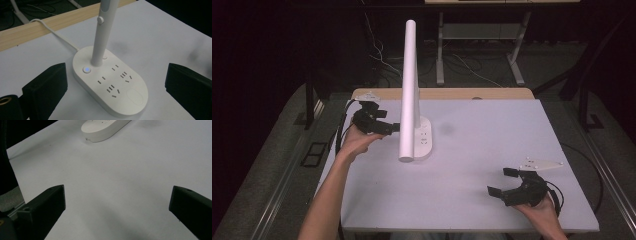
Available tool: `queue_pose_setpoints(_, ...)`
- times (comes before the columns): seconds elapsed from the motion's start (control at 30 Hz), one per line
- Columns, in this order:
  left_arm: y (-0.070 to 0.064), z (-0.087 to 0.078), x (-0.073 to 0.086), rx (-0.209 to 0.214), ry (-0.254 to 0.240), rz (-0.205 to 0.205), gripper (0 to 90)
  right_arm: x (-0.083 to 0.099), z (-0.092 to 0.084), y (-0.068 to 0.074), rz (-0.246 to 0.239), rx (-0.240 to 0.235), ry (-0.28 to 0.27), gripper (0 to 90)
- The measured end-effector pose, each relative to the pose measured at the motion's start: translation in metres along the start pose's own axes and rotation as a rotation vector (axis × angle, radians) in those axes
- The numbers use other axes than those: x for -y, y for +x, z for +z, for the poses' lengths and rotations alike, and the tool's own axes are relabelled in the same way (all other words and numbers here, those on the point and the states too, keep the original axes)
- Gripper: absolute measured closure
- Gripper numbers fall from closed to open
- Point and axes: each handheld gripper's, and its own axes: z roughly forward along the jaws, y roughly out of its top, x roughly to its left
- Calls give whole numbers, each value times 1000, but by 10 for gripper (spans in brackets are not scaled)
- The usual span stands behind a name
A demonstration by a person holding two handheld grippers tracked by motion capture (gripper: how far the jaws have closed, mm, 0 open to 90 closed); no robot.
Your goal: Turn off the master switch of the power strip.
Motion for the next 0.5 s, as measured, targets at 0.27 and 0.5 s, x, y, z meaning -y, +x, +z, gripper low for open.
queue_pose_setpoints(0.27, 13, 8, 0, -1, -7, -29, 45, 0, 0, 0, 3, -4, 1, 0)
queue_pose_setpoints(0.5, 21, 18, 1, -7, -11, -55, 67, 1, 0, -2, 5, -3, 2, 0)
